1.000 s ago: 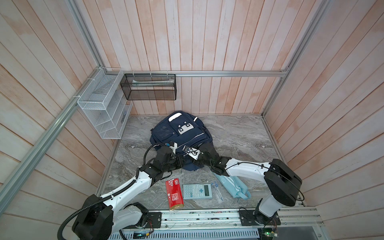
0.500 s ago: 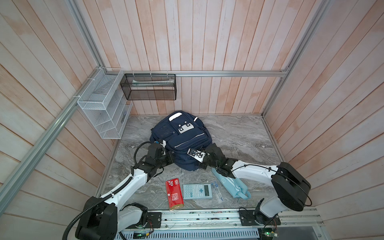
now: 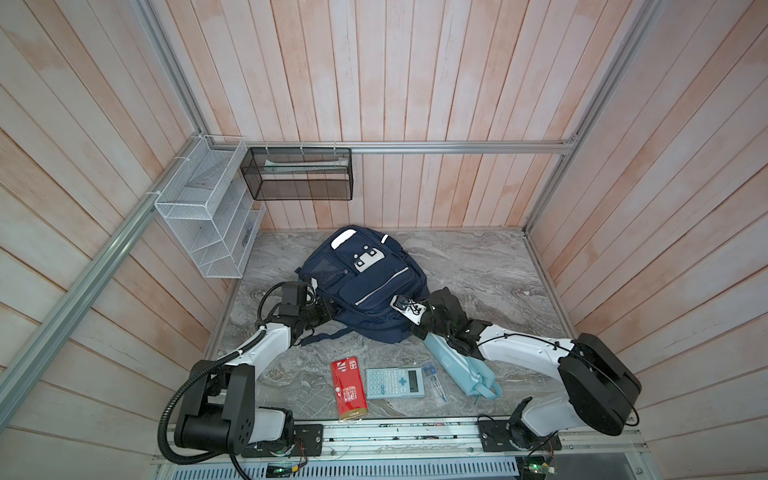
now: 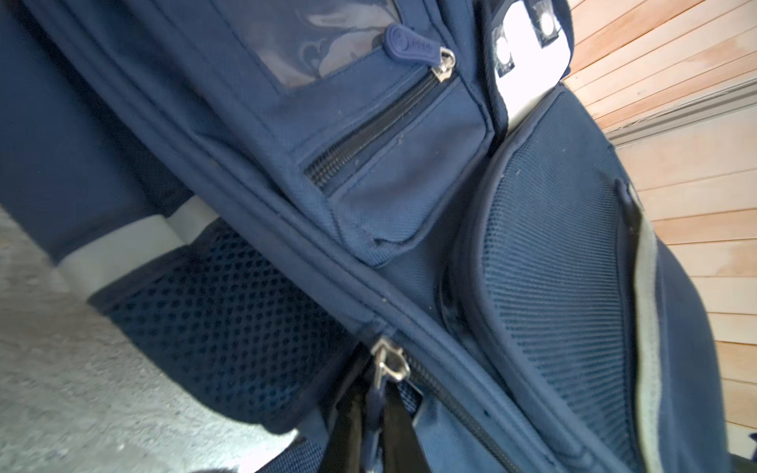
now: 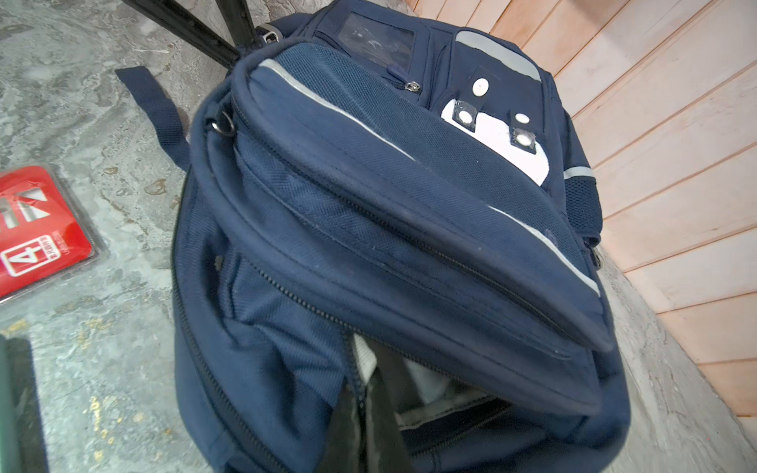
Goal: Pack the student bag
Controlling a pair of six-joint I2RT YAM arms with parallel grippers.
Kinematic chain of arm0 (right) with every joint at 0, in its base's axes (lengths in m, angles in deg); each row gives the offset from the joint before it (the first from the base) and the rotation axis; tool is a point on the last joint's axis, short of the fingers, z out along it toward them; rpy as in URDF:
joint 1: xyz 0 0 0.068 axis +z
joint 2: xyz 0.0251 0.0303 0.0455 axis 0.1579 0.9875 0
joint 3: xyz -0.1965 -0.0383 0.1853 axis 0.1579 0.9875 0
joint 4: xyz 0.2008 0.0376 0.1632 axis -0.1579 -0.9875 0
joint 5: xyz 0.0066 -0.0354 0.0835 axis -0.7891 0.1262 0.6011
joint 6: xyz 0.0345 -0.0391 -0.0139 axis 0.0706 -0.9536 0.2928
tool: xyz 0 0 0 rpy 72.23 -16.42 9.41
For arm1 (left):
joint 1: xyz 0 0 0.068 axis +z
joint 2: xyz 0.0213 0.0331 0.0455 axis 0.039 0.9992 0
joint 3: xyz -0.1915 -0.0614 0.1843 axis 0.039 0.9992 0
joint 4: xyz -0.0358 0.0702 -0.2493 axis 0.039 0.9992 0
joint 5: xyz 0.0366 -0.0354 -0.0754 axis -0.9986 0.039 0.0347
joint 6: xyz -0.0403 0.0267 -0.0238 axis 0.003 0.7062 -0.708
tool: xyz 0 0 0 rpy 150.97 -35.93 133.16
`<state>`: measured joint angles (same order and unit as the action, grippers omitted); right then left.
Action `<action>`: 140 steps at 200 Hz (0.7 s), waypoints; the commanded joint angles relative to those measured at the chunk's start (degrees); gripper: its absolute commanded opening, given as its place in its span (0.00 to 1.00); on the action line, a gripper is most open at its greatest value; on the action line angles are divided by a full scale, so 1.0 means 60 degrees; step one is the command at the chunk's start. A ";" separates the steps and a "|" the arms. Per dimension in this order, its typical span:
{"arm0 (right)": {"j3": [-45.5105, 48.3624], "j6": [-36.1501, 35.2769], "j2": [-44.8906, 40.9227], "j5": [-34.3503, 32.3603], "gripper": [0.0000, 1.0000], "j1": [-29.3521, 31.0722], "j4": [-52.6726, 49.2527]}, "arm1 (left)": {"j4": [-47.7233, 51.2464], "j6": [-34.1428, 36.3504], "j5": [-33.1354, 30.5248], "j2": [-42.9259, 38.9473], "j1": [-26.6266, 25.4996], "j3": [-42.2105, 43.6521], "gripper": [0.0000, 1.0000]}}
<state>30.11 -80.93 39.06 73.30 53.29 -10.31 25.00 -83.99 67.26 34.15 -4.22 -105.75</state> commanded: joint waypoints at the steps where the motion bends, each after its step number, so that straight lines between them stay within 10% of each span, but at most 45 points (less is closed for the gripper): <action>1: -0.0110 0.0821 -0.0596 -0.0800 0.18 -0.0335 -0.0483 | -0.0498 -0.0011 -0.0875 -0.0007 0.0461 -0.0226 0.21; 26: -0.0011 0.2801 -0.1376 -0.1515 0.66 -0.0336 -0.0755 | 0.0319 0.0077 -0.0653 -0.0366 0.0438 -0.0395 0.69; 44: -0.0358 0.4602 -0.1885 -0.2150 0.79 -0.0429 -0.2280 | 0.1047 0.0428 -0.0891 -0.1092 0.0173 -0.0576 0.86; 91: 0.0199 0.7847 -0.3744 -0.2103 0.82 -0.1215 -0.5440 | 0.2318 0.2030 -0.3384 -0.2564 -0.3169 -0.1917 0.98; 140: 0.1433 0.9915 -0.5396 -0.1914 0.92 -0.1972 -0.6977 | 0.3349 0.3638 -0.3997 0.0474 -0.5659 -0.4296 0.92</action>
<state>36.52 -30.64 9.10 61.68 42.47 -43.42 37.91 -68.40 48.86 27.79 -34.21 -126.86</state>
